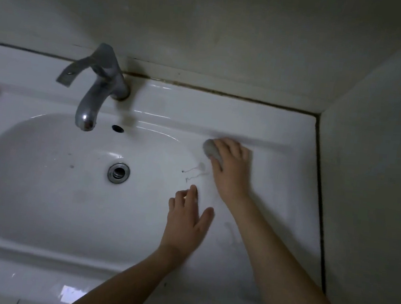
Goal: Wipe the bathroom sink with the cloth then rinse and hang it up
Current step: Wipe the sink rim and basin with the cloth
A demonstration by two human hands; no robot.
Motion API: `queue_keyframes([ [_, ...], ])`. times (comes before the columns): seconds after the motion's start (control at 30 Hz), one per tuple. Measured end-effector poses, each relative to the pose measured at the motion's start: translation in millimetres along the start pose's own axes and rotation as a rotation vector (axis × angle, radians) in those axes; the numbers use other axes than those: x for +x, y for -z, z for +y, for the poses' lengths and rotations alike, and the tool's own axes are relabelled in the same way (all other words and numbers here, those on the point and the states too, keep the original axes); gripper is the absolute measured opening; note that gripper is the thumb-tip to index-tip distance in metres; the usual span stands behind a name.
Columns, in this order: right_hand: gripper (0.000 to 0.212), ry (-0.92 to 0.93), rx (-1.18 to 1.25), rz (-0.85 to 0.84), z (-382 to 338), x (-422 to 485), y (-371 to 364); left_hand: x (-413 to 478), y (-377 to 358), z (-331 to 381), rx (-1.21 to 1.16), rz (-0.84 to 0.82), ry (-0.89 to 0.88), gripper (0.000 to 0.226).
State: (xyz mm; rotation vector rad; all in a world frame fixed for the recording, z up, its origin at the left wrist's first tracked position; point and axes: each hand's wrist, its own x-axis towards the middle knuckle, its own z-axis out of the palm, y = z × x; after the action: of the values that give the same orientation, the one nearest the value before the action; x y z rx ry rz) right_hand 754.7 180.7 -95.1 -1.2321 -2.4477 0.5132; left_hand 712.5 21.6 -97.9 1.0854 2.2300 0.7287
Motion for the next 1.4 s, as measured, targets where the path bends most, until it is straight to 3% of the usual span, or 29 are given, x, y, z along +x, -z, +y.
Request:
queue_keyframes([
  [0.2, 0.039, 0.248, 0.130, -0.286, 0, -9, 27, -1, 1, -1, 0.003, -0.009, -0.008, 0.069],
  [0.33, 0.042, 0.047, 0.087, -0.190, 28, -84, 55, -1, 4, 1, -0.021, -0.039, 0.023, 0.070],
  [0.5, 0.043, -0.075, 0.184, -0.258, 2, -201, 77, 0, 4, 1, -0.040, -0.069, 0.041, 0.066],
  [0.6, 0.040, -0.067, 0.169, -0.253, 14, -169, 73, 1, 4, 1, -0.031, -0.069, 0.024, 0.065],
  [0.73, 0.040, 0.006, 0.030, -0.135, 30, -46, 35, 0, 4, -1, -0.023, -0.065, 0.007, 0.065],
  [0.83, 0.039, 0.074, 0.040, -0.185, 6, 6, 14, 0, 4, 0, -0.009, -0.065, -0.006, 0.062],
  [1.0, 0.039, 0.208, 0.070, -0.329, 12, -53, 43, 1, 6, 0, -0.058, -0.076, 0.004, 0.058],
  [1.2, 0.040, -0.016, 0.149, -0.296, 13, -170, 75, 0, 9, -1, -0.072, -0.085, -0.008, 0.078],
  [1.4, 0.041, -0.020, 0.086, -0.208, 17, -117, 56, 2, 4, -5, -0.046, -0.063, -0.028, 0.072],
])
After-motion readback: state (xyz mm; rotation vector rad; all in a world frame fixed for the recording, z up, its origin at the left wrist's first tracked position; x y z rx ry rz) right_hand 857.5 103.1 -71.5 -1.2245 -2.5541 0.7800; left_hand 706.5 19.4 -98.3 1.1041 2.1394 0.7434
